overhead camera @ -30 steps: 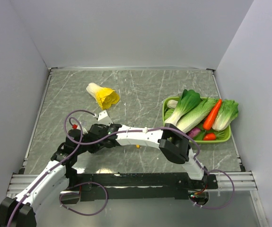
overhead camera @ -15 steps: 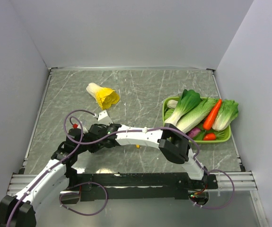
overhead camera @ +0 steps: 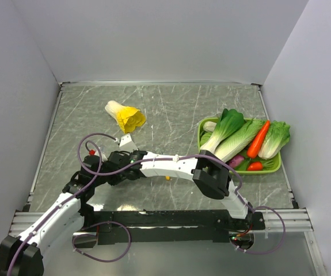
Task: Unload the batteries from the remote control
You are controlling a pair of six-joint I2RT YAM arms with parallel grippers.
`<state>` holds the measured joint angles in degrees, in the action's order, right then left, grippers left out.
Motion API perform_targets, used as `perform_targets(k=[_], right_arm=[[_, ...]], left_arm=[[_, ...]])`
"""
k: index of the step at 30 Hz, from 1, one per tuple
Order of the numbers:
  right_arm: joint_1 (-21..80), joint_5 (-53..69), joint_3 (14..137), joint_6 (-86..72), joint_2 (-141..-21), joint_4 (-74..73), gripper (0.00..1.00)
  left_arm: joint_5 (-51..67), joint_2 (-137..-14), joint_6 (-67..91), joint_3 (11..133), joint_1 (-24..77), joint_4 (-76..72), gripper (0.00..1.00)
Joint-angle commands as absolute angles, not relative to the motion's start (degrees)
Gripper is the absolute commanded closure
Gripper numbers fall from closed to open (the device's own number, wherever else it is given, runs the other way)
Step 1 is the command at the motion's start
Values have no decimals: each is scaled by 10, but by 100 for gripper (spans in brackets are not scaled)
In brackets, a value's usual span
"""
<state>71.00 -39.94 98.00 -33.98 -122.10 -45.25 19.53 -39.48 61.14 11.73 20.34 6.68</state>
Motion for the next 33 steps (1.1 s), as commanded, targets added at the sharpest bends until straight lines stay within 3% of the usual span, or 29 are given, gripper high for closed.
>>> perform_targets(k=[1,33], right_arm=[[700,-427,973,-344,-1249,-560,81],[700,-472,991,-366,-1249,-609,81]], left_arm=[[167,-400,591,127,206,119,99],[132,-403,599,132,212,141,99]])
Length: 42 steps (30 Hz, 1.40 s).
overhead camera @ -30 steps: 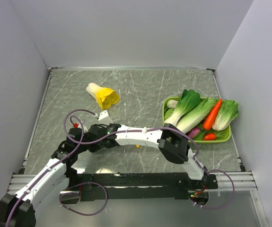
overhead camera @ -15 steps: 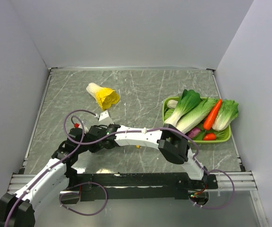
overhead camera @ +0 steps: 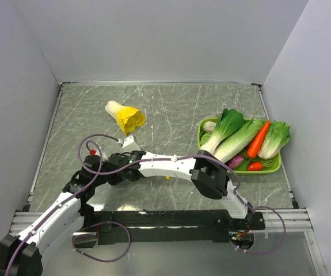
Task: Unload the batteries from the remote control
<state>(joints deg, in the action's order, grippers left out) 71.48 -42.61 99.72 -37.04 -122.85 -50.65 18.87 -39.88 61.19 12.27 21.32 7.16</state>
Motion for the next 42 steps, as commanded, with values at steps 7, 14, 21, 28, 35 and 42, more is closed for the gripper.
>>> perform_targets(k=[7,14,21,28,35,42], right_arm=[[696,-482,956,-367,-1214,-589,81],[678,-367,875,-295,-1125,-426,78],[644,-293,823,-274,-1056,-334,66],[604,-149,766,-256,-1029,-232,57],[584,-71,734,-267,-1026,-183,53],[580,-75,725,-274,-1017,-169,53]], left_arm=[[127,-408,599,135,212,142,99],[147,-407,596,130,212,127,99],[159,-413,589,129,212,117,99],[161,-412,590,128,212,114,99],[164,-405,591,127,212,116,99],[162,-406,591,127,212,115,99]])
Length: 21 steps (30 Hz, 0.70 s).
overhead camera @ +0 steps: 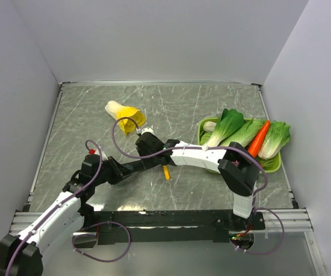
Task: Unload the batteries from the remote control
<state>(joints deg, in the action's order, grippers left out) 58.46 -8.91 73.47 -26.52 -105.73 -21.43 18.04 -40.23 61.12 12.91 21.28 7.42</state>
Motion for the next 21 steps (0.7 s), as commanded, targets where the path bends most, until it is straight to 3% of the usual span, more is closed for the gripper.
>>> perform_targets(k=[1,21], right_arm=[[577,-69,725,-276,-1016,-169,53],[576,-64,723,-286,-1007,-154,56]], left_arm=[[161,-406,591,127,213,115,99],[162,-401,592,125,213,116,99]])
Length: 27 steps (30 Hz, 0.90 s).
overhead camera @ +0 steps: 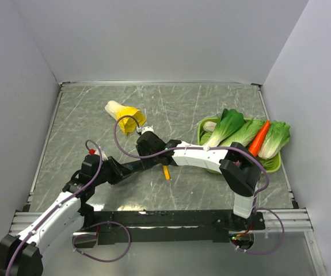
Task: Unload the batteries from the remote control
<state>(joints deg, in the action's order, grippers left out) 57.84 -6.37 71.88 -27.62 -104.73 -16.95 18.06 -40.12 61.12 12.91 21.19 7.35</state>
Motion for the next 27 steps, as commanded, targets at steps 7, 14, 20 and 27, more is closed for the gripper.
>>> perform_targets(k=[7,14,20,27], right_arm=[[576,-76,721,-287,-996,-143,60],[575,-80,734,-285,-1009,-153,60],[574,-67,729,-289,-1010,-142,60],[575,-65,722,-295,-995,-140,61]], left_arm=[[163,-401,592,124,212,117,99],[162,-403,591,126,212,116,99],[163,-403,591,125,212,116,99],[161,-403,592,126,212,117,99]])
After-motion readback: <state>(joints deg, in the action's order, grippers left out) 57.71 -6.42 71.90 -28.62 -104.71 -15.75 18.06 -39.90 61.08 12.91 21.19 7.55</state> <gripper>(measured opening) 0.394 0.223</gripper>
